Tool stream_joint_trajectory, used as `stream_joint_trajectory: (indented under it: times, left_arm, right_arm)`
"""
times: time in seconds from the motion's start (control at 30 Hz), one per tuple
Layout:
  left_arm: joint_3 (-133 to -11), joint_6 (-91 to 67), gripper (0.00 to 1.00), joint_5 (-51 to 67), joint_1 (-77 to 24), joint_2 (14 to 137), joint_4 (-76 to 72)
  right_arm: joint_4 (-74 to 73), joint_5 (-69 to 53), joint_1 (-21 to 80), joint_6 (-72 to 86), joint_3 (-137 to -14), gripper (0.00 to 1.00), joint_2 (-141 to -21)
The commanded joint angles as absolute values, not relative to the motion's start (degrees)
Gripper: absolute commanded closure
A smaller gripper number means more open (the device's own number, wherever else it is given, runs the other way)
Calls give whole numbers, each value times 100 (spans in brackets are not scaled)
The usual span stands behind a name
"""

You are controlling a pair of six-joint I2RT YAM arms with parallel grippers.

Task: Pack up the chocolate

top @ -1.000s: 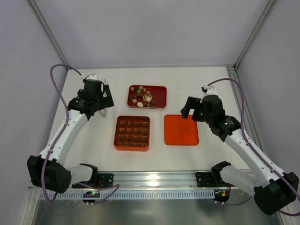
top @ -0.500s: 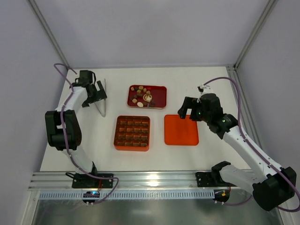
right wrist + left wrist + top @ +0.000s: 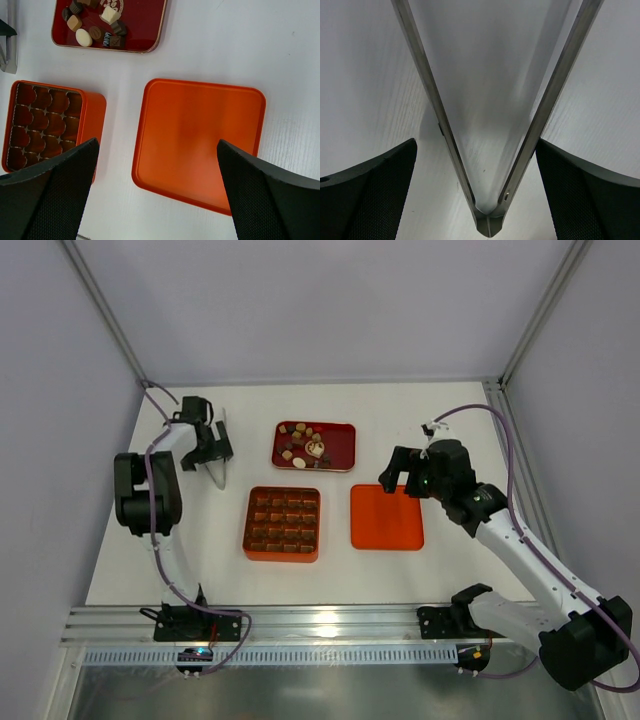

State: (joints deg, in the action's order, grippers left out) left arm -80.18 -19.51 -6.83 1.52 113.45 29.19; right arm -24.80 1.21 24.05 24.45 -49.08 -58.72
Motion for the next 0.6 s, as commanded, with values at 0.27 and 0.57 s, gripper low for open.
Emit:
stream_joint_trajectory:
  times: [0.27,0.57]
  left_arm:
    - [-8393,-1855,4,-957,53,11663,2566]
    - [-8367,-1960,7,-1037,-106,11839,2593]
  right_arm:
    - [-2136,70,2443,2505,-4694,0,-5687]
    - [-2066,70,2443,2531,-4579,0,-5608]
